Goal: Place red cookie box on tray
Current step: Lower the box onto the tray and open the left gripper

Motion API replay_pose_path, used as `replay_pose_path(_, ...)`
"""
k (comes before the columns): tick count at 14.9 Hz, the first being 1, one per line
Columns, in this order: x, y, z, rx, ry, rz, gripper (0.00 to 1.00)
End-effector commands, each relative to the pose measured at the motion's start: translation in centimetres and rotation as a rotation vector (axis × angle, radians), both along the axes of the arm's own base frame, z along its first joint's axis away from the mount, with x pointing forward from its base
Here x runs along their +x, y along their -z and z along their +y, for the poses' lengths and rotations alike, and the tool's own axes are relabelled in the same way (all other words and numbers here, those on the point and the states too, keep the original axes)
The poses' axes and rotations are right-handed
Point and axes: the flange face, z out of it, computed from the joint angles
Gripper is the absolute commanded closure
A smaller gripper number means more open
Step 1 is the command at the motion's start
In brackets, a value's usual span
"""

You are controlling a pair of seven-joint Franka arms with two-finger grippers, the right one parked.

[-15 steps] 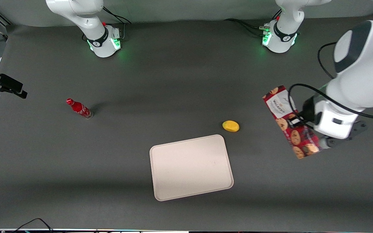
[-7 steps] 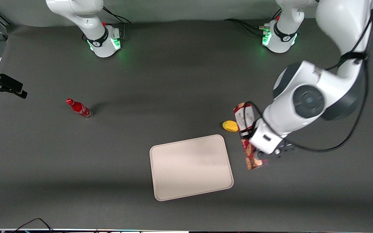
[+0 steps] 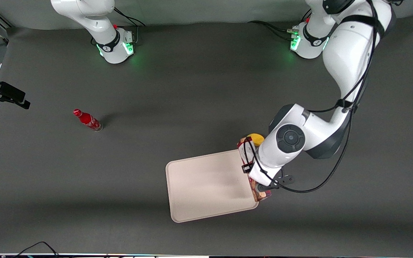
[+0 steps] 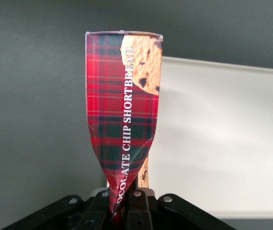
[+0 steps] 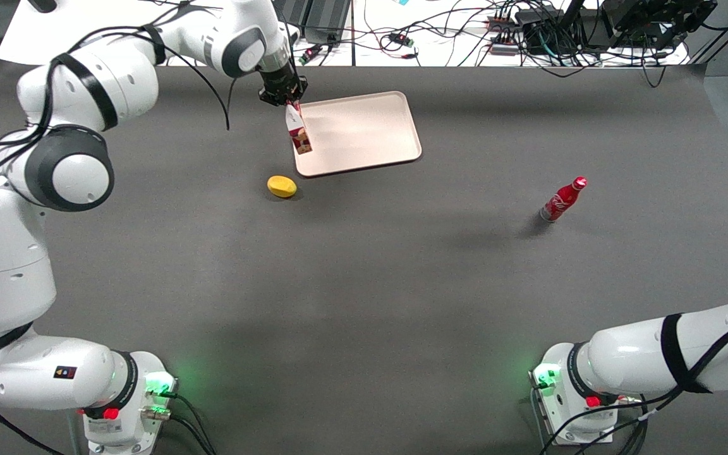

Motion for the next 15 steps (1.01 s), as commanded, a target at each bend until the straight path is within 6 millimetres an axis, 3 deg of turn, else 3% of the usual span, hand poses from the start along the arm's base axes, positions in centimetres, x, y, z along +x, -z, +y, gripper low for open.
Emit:
replay_pose_path(1,0.9,3.6,-1.7,-0.006,-0.03,-0.073,1.0)
replay_pose_path(7,-0.1,8.2,-1.1,0.078,0.019,-0.052,1.0)
replay_pose_path(8,-0.2,8.4,-1.1,0.083,0.015,-0.05,0.76)
replay_pose_path(9,-0.5,8.3,-1.2,0.1,0.014,-0.043,0.01)
replay_pose_path(12,-0.6,8.3,-0.7,0.129,0.013,-0.026,0.0)
replay_pose_path(13,-0.6,7.3,-0.4,0.132,0.002,-0.013,0.0)
replay_pose_path(15,0.1,4.7,2.4,0.13,-0.053,0.068,0.0)
